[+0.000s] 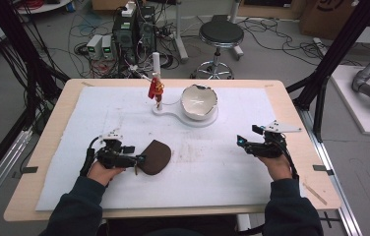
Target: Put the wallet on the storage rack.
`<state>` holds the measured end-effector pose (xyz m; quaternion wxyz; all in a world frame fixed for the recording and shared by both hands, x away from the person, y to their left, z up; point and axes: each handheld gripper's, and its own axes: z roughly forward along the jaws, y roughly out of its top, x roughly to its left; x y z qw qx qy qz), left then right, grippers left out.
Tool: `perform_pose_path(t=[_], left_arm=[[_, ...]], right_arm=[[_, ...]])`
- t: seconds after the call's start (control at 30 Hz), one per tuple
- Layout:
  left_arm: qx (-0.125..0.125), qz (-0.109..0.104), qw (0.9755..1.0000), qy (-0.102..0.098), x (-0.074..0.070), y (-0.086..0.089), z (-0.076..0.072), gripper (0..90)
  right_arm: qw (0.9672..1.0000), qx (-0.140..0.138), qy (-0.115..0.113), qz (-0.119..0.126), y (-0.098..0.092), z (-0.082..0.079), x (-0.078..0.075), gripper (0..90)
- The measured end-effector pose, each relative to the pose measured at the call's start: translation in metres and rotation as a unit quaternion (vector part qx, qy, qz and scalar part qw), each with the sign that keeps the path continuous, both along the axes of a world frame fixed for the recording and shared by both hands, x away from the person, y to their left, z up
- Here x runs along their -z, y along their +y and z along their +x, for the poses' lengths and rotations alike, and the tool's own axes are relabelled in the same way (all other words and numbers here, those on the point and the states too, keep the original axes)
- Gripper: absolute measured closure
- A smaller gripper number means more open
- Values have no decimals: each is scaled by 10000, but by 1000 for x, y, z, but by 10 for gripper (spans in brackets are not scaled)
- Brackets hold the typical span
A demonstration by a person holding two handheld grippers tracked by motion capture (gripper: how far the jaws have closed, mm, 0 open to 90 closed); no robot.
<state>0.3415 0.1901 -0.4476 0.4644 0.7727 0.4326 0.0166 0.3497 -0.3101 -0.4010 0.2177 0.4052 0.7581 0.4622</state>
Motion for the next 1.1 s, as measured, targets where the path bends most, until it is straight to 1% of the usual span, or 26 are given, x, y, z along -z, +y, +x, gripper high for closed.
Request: perform_pose_path(t=[0.07, 0.17, 0.27, 0.33, 0.37, 0.4, 0.43, 0.47, 0.5, 0.57, 0.6, 0.63, 0.67, 0.7, 0.8, 0.83, 0.87, 0.9, 0.97, 1.03, 1.1], left_arm=[[80, -134, 9998, 136, 1, 0, 1, 299], [153, -208, 9996, 137, 3, -1, 2, 297], [182, -357, 9990, 194, 4, -3, 3, 292], [178, -509, 9982, 263, 5, -5, 4, 265], [231, -638, 9973, 283, 5, -6, 4, 263], [228, -698, 9969, 274, 5, -6, 4, 263], [225, -705, 9969, 268, 6, -8, 4, 263], [248, -657, 9971, 278, 6, -9, 4, 263], [300, -530, 9977, 283, 7, -12, 3, 263], [358, -205, 9991, 60, 5, -18, 0, 262], [359, -93, 9993, 18, 4, -21, -1, 268], [359, -93, 9993, 18, 4, -21, -1, 295], [413, -150, 9990, 67, 4, -21, -1, 369], [442, -212, 9987, 134, 4, -21, -1, 369], [377, -224, 9989, 184, 3, -21, -1, 407], [365, -216, 9990, 172, 2, -21, -1, 426], [323, -262, 9991, 90, 1, -21, -2, 456], [323, -262, 9991, 90, 1, -21, -2, 490], [287, -390, 9988, 52, -1, -19, -1, 550], [269, -418, 9987, 60, -1, -19, -1, 579], [273, -512, 9983, -50, -4, -18, -3, 609]], right_arm=[[10000, -5, 19, 3, 1, 0, 0, 213], [10000, -29, -3, 12, 1, -1, 0, 214], [10000, -22, 23, 28, 1, -1, 0, 214], [10000, -24, 34, 33, 0, 0, 0, 214], [10000, -30, 33, 27, 0, 0, 0, 216], [10000, -30, 33, 27, 0, 0, 0, 216], [10000, -57, 36, 28, 0, 0, 0, 246], [10000, -57, 41, 33, 0, 0, 0, 246], [10000, -57, 41, 33, 0, 0, 0, 246], [10000, -52, 63, 40, 0, 0, 0, 246], [10000, -57, 59, 29, 1, 0, 0, 246], [10000, -57, 54, 16, 1, 0, 0, 246], [10000, -65, 41, 20, 1, 0, 0, 246], [10000, -65, 41, 20, 1, 0, 0, 246], [10000, -62, 60, 15, 2, 0, 0, 246], [10000, -56, 52, 14, 2, 0, 0, 246], [10000, -54, 40, 16, 1, 0, 1, 246], [10000, -47, 47, 12, 1, 1, 1, 246], [10000, -50, 51, 19, 0, 1, 1, 246], [10000, -38, 52, 39, -1, 1, 1, 246], [9999, -35, 106, 43, -1, 1, 2, 246]])
